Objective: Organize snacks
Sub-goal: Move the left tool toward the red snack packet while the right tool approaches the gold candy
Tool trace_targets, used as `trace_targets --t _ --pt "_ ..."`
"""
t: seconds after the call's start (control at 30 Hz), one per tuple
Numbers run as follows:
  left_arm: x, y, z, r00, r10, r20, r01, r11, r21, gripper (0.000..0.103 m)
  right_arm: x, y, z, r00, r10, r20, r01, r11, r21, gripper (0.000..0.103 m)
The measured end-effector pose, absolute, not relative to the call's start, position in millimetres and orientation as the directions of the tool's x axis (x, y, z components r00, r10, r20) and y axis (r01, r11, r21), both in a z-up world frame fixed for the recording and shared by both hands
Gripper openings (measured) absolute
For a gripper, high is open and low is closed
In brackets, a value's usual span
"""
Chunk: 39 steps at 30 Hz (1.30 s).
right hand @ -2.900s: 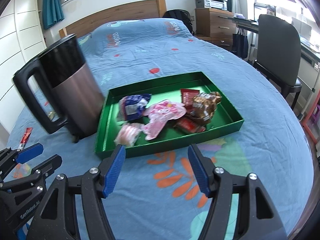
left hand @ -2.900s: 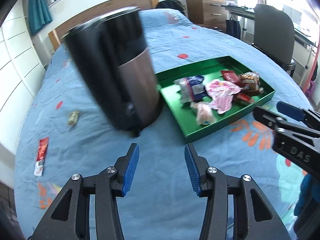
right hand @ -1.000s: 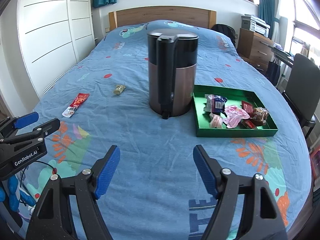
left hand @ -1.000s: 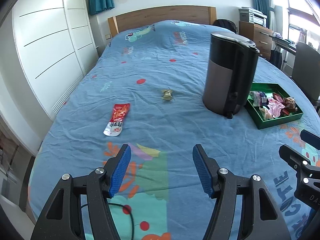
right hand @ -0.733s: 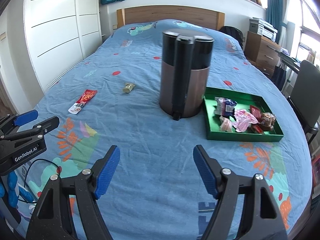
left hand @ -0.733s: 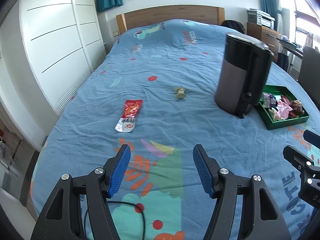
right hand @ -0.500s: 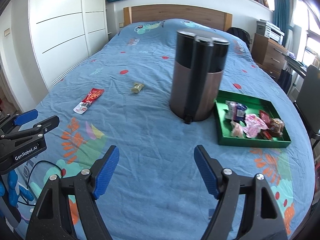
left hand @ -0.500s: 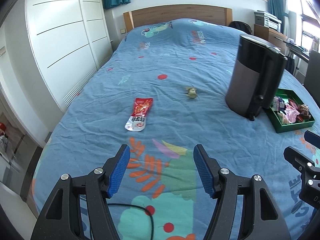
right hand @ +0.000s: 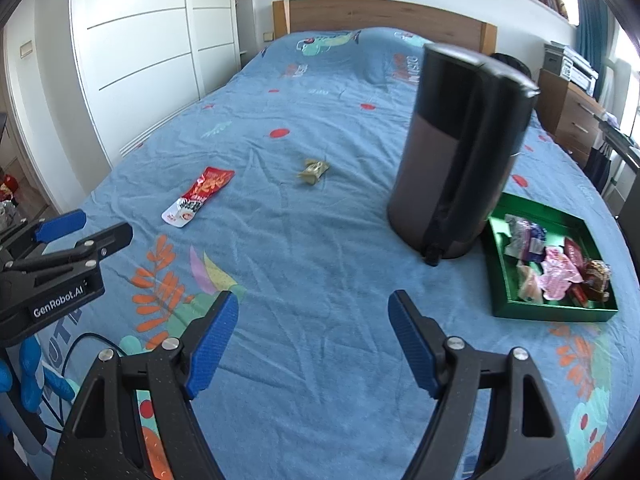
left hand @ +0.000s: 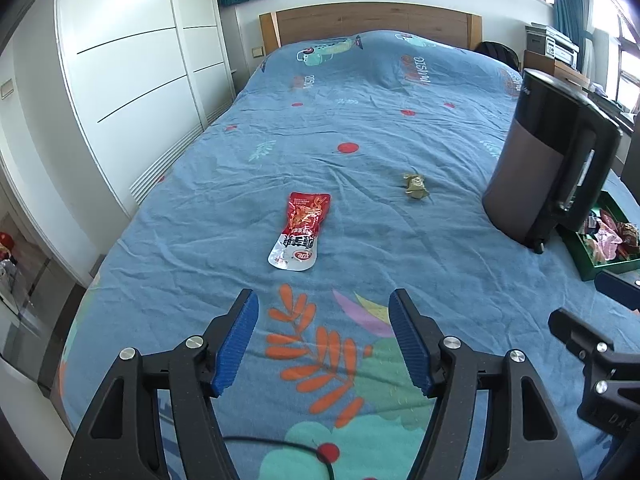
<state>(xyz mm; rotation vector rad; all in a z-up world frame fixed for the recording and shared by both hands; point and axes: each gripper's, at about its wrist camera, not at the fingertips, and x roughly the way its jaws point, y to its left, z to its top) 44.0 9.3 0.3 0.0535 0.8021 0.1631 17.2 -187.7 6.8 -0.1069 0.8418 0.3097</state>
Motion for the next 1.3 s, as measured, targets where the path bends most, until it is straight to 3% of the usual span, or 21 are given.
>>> trace_targets --t 1.3 --pt "189 58 -70 0.696 0.116 -0.708 -0.05 0.992 0.114 0.065 211 -114 -61 0.598 0.258 -0.759 -0.337 0.94 0.055 0.103"
